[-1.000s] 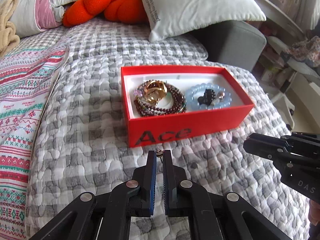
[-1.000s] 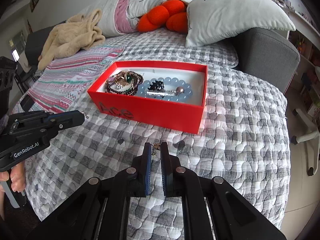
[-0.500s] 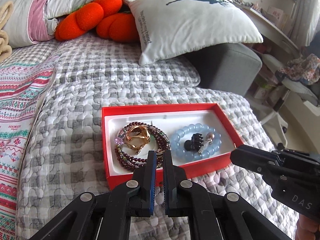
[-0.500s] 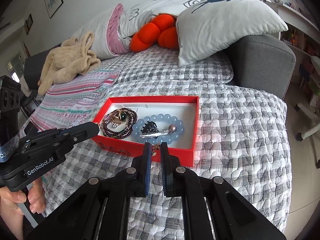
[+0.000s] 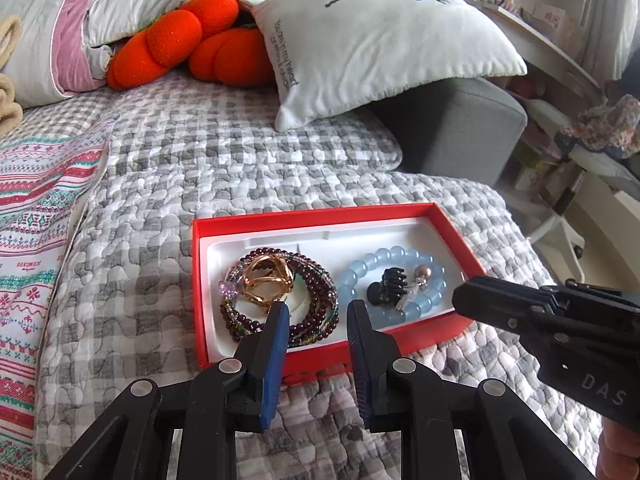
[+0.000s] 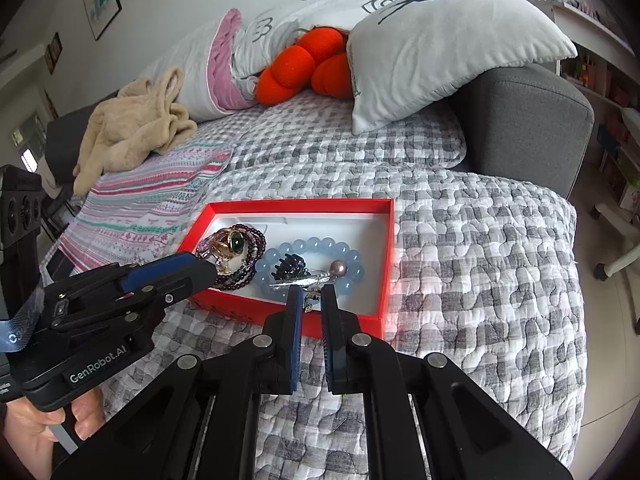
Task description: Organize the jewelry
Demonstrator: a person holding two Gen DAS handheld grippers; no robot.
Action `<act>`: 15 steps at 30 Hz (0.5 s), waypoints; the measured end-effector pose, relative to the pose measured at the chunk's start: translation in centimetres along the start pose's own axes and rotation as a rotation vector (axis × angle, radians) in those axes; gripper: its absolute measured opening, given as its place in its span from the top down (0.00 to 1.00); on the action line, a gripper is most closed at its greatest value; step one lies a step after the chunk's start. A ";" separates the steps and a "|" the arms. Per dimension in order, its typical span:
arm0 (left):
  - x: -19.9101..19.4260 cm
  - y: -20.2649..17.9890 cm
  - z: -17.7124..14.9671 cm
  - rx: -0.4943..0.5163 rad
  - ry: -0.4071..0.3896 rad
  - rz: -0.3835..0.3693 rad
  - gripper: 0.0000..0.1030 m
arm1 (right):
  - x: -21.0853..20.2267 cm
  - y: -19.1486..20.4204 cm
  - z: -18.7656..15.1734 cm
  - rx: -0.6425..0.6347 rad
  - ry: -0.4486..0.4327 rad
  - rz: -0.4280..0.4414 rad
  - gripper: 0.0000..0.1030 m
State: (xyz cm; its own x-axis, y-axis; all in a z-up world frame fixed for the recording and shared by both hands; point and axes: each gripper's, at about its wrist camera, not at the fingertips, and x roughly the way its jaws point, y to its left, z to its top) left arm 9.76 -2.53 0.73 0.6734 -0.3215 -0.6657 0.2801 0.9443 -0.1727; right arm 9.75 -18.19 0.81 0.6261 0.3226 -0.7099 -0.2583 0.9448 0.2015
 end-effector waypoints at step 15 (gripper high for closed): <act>-1.3 0.6 -2.2 0.036 0.062 0.107 0.47 | 1.2 0.6 1.5 0.001 -0.010 -0.055 0.64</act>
State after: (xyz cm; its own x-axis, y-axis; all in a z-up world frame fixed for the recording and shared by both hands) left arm 7.53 -1.37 -0.08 0.6574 -0.2134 -0.7227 0.2344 0.9694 -0.0730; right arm 11.40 -17.17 1.07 0.6471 0.2702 -0.7129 -0.2222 0.9613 0.1627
